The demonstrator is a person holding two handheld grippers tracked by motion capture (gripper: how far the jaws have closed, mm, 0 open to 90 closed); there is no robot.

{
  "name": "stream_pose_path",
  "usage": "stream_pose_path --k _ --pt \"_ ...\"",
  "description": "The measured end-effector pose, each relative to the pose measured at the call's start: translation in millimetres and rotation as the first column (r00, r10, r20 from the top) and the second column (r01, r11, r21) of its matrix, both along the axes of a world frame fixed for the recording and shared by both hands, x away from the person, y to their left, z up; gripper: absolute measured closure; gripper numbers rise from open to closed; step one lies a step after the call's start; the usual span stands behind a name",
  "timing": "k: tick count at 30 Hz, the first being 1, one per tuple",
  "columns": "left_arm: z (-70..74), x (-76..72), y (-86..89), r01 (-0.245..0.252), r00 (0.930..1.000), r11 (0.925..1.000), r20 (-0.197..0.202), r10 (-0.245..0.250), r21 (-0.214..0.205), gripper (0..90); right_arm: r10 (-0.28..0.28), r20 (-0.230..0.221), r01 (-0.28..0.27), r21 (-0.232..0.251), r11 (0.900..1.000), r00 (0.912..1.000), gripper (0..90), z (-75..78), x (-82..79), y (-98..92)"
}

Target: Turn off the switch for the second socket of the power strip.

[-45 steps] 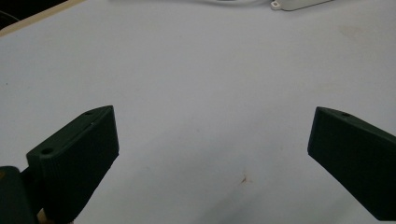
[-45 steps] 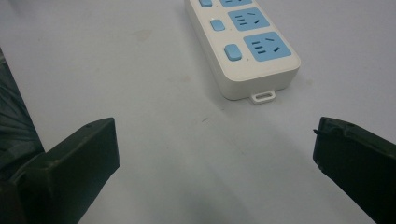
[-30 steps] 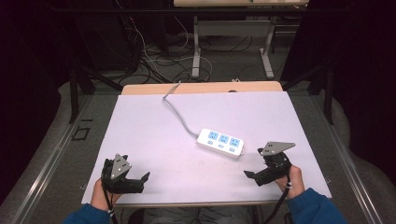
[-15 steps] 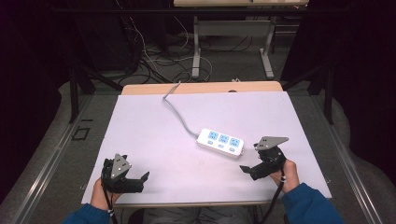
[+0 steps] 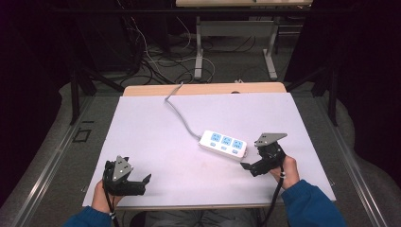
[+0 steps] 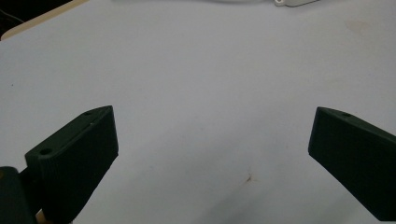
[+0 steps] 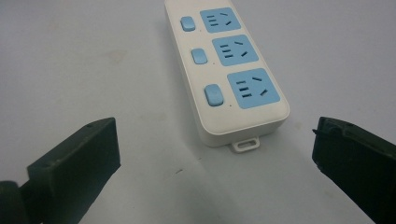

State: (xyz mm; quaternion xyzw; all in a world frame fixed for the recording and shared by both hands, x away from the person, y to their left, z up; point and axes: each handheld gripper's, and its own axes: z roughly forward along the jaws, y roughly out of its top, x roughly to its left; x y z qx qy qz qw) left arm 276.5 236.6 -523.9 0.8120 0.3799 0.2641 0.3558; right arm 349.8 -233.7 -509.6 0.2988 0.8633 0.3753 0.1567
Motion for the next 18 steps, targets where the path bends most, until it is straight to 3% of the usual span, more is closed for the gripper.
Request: stream_pose_path --k 11,18 --pt "-0.1 0.1 -0.2 0.0 1.0 1.0 0.0 0.0 0.008 1.2 0.01 0.011 -0.01 0.006 0.9999 0.9999 0.4 0.3 9.3 6.2" --pt "0.0 -0.4 0.1 0.0 1.0 1.0 0.0 0.0 0.007 1.2 0.01 0.007 -0.01 -0.03 0.9995 0.9999 0.9 2.7 14.0 9.8"
